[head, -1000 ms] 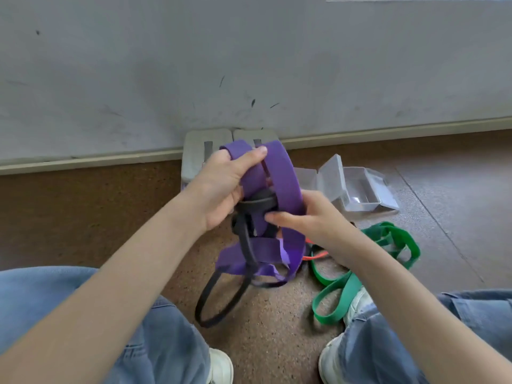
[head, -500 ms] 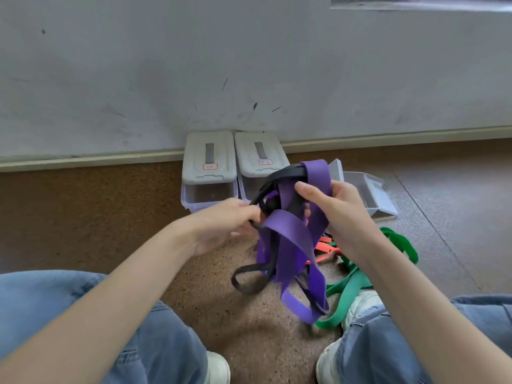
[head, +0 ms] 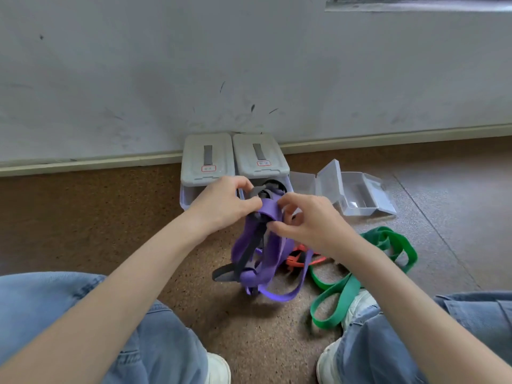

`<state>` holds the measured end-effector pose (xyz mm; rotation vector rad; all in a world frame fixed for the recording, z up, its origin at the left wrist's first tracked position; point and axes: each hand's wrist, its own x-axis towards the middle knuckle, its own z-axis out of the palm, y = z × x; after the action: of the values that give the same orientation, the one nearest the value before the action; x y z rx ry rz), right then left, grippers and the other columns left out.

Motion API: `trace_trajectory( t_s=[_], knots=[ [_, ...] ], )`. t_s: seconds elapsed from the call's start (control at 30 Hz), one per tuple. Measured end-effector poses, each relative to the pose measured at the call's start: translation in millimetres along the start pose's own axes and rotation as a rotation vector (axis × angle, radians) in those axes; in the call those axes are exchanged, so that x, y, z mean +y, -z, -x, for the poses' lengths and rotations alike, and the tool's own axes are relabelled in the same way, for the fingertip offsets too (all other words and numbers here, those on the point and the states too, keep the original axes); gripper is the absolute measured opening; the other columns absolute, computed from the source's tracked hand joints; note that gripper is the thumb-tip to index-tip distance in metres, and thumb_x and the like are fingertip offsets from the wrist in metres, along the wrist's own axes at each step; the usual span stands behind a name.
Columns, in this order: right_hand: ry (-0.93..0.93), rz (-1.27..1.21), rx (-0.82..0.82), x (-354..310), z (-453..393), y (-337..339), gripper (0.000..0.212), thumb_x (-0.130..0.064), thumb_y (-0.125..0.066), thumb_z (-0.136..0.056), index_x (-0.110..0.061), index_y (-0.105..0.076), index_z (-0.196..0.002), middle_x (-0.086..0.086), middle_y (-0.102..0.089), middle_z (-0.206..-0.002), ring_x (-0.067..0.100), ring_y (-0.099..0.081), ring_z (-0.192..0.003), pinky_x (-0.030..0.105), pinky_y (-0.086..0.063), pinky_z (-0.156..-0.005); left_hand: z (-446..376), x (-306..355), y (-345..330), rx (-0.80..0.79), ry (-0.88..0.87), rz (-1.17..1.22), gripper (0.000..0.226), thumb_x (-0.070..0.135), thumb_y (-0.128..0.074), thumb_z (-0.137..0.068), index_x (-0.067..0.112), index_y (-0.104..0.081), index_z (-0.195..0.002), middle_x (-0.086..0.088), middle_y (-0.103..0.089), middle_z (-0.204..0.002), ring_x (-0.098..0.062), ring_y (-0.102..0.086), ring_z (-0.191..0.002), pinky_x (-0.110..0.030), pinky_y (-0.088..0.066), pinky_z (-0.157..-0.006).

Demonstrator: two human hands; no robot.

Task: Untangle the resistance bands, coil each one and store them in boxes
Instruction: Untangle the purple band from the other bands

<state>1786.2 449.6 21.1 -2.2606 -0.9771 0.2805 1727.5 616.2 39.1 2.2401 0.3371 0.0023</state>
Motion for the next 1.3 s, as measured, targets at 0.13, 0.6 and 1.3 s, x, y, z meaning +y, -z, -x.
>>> trace_trajectory(
  t_s=[0.13,0.6,1.3],
  knots=[
    [-0.211,-0.310,0.265,11,-1,22,0.013,-0.025,-0.065,-0.076,-0.014,-0.062,-0.070,0.004,-0.059,-0.068,0.015,-0.060,-0.050,0.024,-0.049,-0.047,-2,-9,7,-0.020,-0.025,-0.160,0.003,0.026,-0.059,-0.085,0.024,-0.060,-0.083,0.004,-0.064,-0.077,-0.013,-0.058,-0.074,-0.023,-0.040,-0.059],
    [-0.413,-0.338,0.829,36,-10,36,0.028,-0.035,-0.056,-0.076,-0.011,-0.052,-0.062,0.010,-0.057,-0.079,0.027,-0.057,-0.069,0.023,-0.048,-0.065,-7,-49,4,-0.270,0.504,0.168,0.032,0.025,-0.031,-0.096,0.013,-0.047,-0.121,-0.004,-0.072,-0.096,-0.023,-0.063,-0.097,-0.050,-0.043,-0.095],
    [-0.093,-0.861,0.402,10,-5,44,0.024,-0.021,-0.040,-0.099,-0.010,-0.058,-0.087,0.000,-0.063,-0.068,0.012,-0.059,-0.058,0.022,-0.046,-0.046,-21,-12,8,-0.010,-0.121,0.835,0.018,0.021,-0.062,-0.082,0.021,-0.052,-0.098,0.007,-0.062,-0.087,-0.001,-0.062,-0.072,-0.019,-0.051,-0.069]
  ],
)
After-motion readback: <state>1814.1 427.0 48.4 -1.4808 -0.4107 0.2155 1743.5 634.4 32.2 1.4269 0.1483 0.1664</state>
